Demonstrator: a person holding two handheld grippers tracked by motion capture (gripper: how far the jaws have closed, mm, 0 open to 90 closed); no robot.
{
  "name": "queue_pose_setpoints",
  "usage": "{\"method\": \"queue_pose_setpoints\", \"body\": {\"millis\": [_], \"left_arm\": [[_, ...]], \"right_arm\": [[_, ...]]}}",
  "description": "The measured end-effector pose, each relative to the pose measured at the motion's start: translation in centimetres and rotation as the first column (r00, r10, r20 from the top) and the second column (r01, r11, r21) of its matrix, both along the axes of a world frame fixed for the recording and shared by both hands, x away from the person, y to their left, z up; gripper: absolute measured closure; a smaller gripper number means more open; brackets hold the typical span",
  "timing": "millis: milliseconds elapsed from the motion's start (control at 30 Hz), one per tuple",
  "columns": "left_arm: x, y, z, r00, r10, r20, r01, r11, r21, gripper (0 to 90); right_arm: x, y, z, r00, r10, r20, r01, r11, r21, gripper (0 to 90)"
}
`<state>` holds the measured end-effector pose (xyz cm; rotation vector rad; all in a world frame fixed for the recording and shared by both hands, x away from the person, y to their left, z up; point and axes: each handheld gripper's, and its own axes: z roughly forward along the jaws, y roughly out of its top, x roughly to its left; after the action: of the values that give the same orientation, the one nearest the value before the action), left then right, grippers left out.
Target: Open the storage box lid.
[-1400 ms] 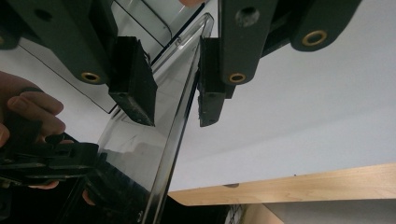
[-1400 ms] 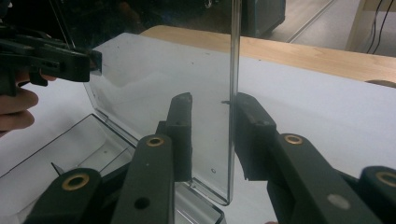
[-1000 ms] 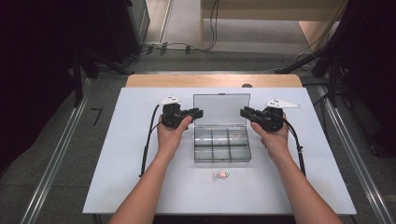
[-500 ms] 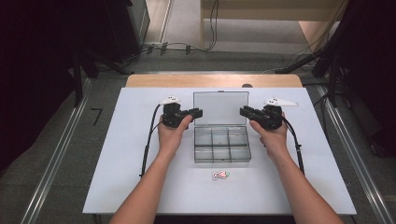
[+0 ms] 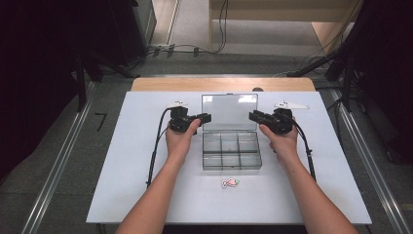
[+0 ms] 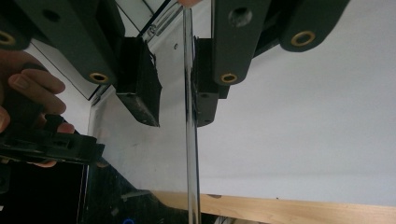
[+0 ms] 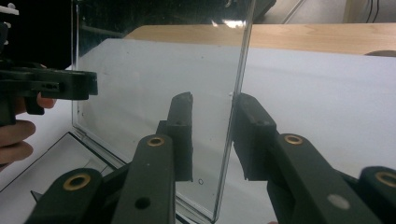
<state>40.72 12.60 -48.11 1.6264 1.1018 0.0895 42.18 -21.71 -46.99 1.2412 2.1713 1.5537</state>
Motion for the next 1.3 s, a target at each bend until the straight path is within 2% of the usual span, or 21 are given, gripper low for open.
{"method": "queue_pose_setpoints", "body": {"millis": [200,300,433,667,967,1133,1300], "left_arm": [[0.2,-0.3,-0.1,0.9999,0.011,-0.01,-0.011,0.9995,0.03,67.4],[0.4,-0.4,-0.3,0.9996,0.015,-0.022,-0.015,0.9995,0.027,65.6],[0.6,-0.5,-0.7,0.9989,0.022,-0.043,-0.021,0.9995,0.024,63.1],[1.0,-0.7,-1.3,0.9968,0.026,-0.075,-0.025,0.9995,0.022,58.1],[1.2,-1.0,-1.8,0.9936,0.026,-0.11,-0.023,0.9993,0.028,51.8],[1.3,-1.2,-2.0,0.9928,0.01,-0.12,-0.004,0.9984,0.057,45.5],[1.1,-1.8,-2.0,0.9962,0.024,-0.083,-0.014,0.9923,0.123,34.3]], "right_arm": [[0.4,0.3,-0.3,0.9998,-0.007,-0.02,0.007,0.9999,-0.013,63.8],[0.7,0.2,-0.6,0.9993,-0.005,-0.038,0.006,1.0,0.003,63.0],[1.1,0.1,-1.2,0.9964,-0.007,-0.084,0.011,0.9987,0.05,62.4],[1.7,0.0,-2.1,0.9913,-0.002,-0.132,0.013,0.9966,0.081,59.5],[1.9,0.3,-2.8,0.9848,0.006,-0.173,0.008,0.9966,0.082,53.3],[2.1,0.3,-3.3,0.9782,0.016,-0.207,0.003,0.996,0.089,50.1],[2.3,0.4,-3.5,0.9743,0.022,-0.224,-0.002,0.9961,0.088,46.6]]}}
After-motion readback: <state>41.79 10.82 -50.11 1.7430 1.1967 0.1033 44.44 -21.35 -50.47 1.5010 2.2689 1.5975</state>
